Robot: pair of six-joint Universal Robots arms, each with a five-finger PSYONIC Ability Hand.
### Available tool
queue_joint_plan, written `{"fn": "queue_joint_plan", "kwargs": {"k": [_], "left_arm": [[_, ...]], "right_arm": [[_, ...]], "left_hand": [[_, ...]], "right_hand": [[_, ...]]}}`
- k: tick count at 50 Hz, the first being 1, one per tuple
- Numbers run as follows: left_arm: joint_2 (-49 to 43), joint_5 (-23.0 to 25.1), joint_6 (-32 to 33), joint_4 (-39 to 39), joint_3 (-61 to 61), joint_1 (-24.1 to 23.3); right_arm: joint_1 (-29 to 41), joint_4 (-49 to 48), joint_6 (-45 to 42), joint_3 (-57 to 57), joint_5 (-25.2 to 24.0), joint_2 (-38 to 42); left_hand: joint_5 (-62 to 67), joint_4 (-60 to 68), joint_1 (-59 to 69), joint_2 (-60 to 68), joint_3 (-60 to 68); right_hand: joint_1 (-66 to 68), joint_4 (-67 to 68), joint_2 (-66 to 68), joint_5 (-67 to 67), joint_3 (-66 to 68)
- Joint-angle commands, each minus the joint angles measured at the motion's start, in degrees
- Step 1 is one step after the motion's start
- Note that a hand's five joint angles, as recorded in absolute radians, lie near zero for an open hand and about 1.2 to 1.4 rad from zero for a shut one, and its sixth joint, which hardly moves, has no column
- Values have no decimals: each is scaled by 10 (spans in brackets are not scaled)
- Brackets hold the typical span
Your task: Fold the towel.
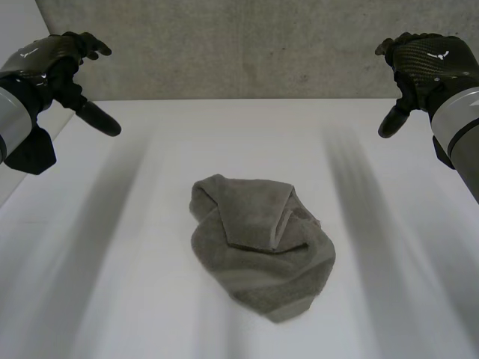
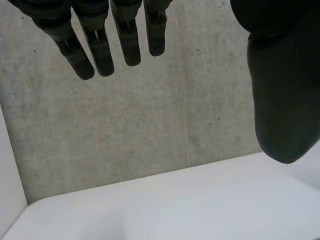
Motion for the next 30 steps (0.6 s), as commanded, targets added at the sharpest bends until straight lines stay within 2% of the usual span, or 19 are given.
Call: {"fn": "queue_joint_plan", "kwargs": {"k": [1, 8, 21, 24, 27, 28, 30], "left_arm": [[0, 0, 42, 3, -2, -14], [-1, -25, 46, 5, -6, -29], [-10, -24, 46, 7, -11, -32], [-13, -17, 46, 7, -23, -36], [-37, -1, 61, 35, -53, -56], [-37, -1, 61, 35, -53, -56], [-78, 8, 99, 69, -68, -66]], "right_arm": [[0, 7, -1, 0, -2, 0], [-1, 7, -1, 0, -2, -1], [5, 11, -9, 7, -13, -1], [5, 13, -31, 17, -35, -1], [16, 47, -106, 60, -117, -9], [16, 47, -106, 60, -117, -9], [43, 70, -134, 92, -176, -9]], "left_hand": [[-118, -12, -14, -14, -15], [-120, -14, -16, -16, -16], [-132, -25, -27, -28, -28], [-130, -24, -26, -26, -26], [-120, -14, -16, -16, -16], [-120, -14, -16, -16, -16], [-115, -8, -11, -11, -11]], "right_hand": [[-30, -43, -41, -30, -38], [-30, -43, -41, -30, -38], [-30, -43, -41, -30, -38], [-30, -43, -41, -30, -38], [-30, -43, -41, -30, -38], [-30, -43, -41, -30, -38], [-30, -43, -41, -30, -38]]}}
